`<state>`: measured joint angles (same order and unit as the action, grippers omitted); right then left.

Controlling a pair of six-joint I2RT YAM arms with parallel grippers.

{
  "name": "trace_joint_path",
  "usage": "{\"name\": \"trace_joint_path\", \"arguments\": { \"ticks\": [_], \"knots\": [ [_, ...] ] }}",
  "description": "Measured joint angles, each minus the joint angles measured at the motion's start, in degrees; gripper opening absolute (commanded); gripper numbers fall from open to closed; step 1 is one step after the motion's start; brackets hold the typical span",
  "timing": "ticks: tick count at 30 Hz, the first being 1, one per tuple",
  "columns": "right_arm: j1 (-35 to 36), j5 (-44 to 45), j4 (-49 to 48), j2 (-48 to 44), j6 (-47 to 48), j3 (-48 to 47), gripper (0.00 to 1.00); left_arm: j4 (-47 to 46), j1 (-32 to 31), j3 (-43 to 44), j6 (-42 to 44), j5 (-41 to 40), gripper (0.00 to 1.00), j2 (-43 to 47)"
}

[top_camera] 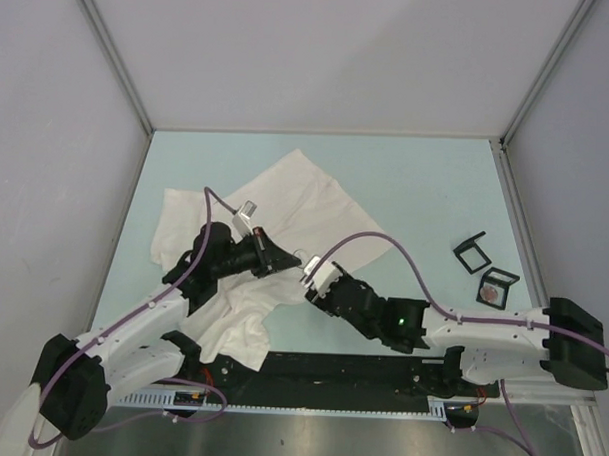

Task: Remove the brooch from the garment
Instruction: Remove the brooch from the clothes, then adjust the brooch.

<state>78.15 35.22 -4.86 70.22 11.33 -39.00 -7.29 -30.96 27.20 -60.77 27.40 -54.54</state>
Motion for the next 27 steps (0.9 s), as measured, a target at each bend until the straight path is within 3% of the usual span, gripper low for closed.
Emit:
{"name": "trace_joint_path", "arguments": {
  "ticks": [6, 10, 18, 27],
  "knots": [
    [-12.55, -19.52, 9.55, -8.59, -18.32, 0.74, 0.54, -1.7, 2.56, -0.09, 12.74, 4.9, 0.01, 1.33],
    [-21.77, -31.67, 11.28, -13.46, -27.06, 1.2, 0.63, -1.68, 2.62, -0.07, 17.44, 8.48, 0.0, 2.64],
    [-40.96, -58.23, 1.95, -14.62, -42.95, 2.25, 0.61, -6.45, 2.62, -0.07, 19.19, 16.92, 0.0, 4.0],
    [-38.45, -71.84, -14.16, -8.09, -52.02, 3.93, 0.51, -15.45, 2.62, -1.97, 15.1, 22.03, 0.0, 4.07]
  ]
}}
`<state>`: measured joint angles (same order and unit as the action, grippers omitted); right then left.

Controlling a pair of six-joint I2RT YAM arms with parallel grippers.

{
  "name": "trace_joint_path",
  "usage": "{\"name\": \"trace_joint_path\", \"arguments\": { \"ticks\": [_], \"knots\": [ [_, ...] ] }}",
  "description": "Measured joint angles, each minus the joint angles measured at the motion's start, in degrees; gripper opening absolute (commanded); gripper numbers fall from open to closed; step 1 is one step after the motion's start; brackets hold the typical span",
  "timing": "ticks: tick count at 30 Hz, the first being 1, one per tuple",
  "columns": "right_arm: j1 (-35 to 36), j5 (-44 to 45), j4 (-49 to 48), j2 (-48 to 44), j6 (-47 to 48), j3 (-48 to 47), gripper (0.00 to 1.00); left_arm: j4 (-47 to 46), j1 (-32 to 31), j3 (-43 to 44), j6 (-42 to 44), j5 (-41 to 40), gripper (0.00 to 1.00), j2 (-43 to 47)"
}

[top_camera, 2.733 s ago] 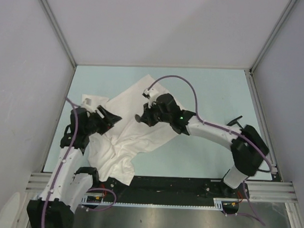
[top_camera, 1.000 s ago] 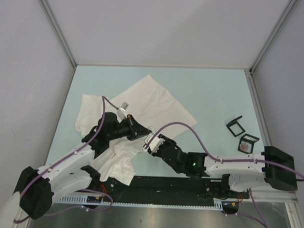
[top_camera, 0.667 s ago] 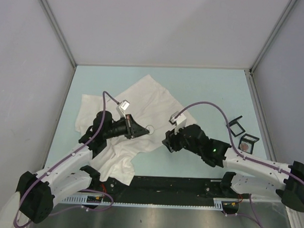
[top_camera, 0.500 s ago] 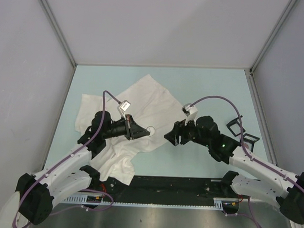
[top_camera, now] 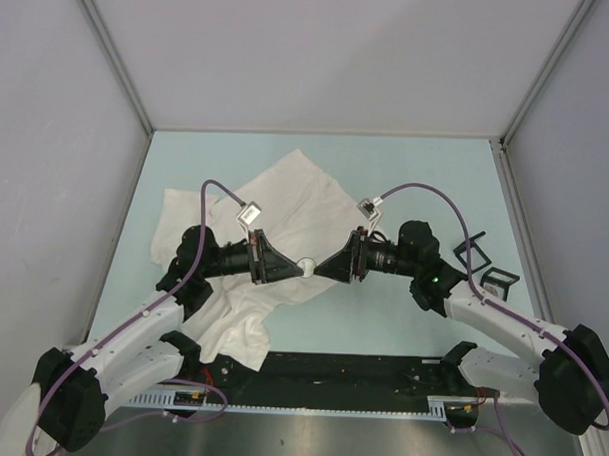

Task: Remove the brooch from the garment
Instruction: Adjust the brooch.

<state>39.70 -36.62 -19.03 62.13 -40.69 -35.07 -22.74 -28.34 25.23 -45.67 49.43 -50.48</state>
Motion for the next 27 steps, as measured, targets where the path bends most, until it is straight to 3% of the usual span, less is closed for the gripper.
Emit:
{"name": "trace_joint_path", "arguments": {
  "ticks": [4, 7, 11, 12, 13, 14, 17, 18, 21, 27],
  "knots": [
    [0.72, -1.07, -3.87, 0.98, -1.64, 0.42, 0.43, -1.44, 0.0, -0.09, -0.96, 1.11, 0.0, -0.02],
    [0.74, -1.79, -7.02, 2.56, -2.82, 0.46, 0.32, -2.34, 0.0, -0.13, -1.4, 1.92, 0.01, -0.02],
    [1.2, -3.41, -11.3, 5.05, -4.7, 0.48, 0.27, -3.04, 0.11, -0.33, -2.43, 2.08, 0.0, -0.02],
    [1.42, -3.8, -12.33, 5.57, -4.96, 0.48, 0.22, -3.3, 0.11, -0.39, -2.51, 2.16, 0.01, -0.02],
    [1.64, -4.07, -13.31, 6.01, -5.22, 0.5, 0.03, -3.32, 0.11, -0.42, -2.67, 2.29, 0.01, -0.02],
    [1.86, -4.42, -14.05, 6.34, -5.53, 0.5, 0.0, -3.32, 0.11, -0.42, -2.89, 2.34, 0.0, -0.02],
    [1.97, -6.03, -15.78, 6.75, -5.84, 0.52, 0.0, -2.73, 0.37, -0.42, -3.43, 3.08, 0.32, 0.24],
    [1.97, -6.38, -15.87, 6.8, -5.86, 0.52, 0.0, -2.08, 0.37, -0.37, -3.19, 3.08, 0.47, 0.61],
    [1.99, -6.27, -14.56, 6.4, -4.81, 0.55, 0.0, 1.25, 0.7, -0.24, -2.16, 3.32, 0.58, 3.34],
    [0.96, -6.69, -11.52, 4.26, -3.04, 0.55, 0.0, 2.6, 1.64, -0.02, -1.95, 3.52, 0.54, 7.5]
  ]
}}
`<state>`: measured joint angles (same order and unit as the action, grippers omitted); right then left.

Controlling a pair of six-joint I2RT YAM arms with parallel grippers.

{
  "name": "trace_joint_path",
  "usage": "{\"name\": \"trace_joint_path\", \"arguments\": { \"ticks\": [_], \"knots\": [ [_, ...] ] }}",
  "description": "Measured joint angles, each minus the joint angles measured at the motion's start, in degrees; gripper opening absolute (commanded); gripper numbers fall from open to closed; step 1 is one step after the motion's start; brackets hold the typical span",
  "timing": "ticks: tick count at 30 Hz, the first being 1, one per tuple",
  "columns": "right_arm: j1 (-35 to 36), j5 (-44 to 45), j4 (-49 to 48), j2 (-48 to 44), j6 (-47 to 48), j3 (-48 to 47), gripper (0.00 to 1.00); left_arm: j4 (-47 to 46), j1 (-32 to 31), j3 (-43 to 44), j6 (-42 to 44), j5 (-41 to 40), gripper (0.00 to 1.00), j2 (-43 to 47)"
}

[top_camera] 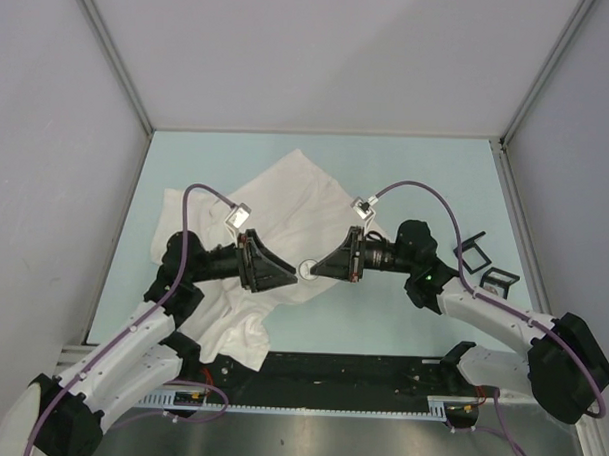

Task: Remove the brooch from the garment
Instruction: Adjust the brooch.

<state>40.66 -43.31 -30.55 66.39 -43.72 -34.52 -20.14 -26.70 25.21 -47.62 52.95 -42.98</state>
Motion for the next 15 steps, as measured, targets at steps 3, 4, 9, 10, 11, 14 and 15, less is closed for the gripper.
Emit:
{"name": "trace_joint_path", "arguments": {
  "ticks": [3, 4, 9, 10, 11, 14, 15],
  "knots": [
    [-0.15, -0.63, 0.07, -0.22, 0.07, 0.0, 0.0, 0.13, 0.07, 0.46, 0.04, -0.02, 0.54, -0.68],
    [-0.15, -0.79, 0.04, -0.22, 0.04, 0.0, 0.0, 0.11, 0.09, 0.61, 0.02, 0.0, 0.53, -1.2],
    [-0.13, -1.51, -0.61, -0.22, -0.26, 0.0, 0.0, 0.17, 0.11, 1.6, -0.15, 0.0, 0.38, -4.66],
    [-0.13, -1.64, -0.87, -0.22, -0.37, 0.0, 0.0, 0.17, 0.11, 1.86, -0.24, 0.0, 0.36, -5.16],
    [-0.13, -1.68, -1.07, -0.22, -0.42, 0.0, 0.0, 0.13, 0.11, 2.05, -0.31, 0.02, 0.33, -5.49],
    [-0.02, -1.84, -1.49, -0.22, -0.72, 0.0, 0.0, 0.02, 0.15, 2.49, -0.42, 0.13, 0.27, -5.86],
    [-0.02, -1.88, -1.53, -0.22, -0.85, 0.0, 0.0, 0.0, 0.17, 2.56, -0.37, 0.24, 0.26, -5.86]
  ]
}}
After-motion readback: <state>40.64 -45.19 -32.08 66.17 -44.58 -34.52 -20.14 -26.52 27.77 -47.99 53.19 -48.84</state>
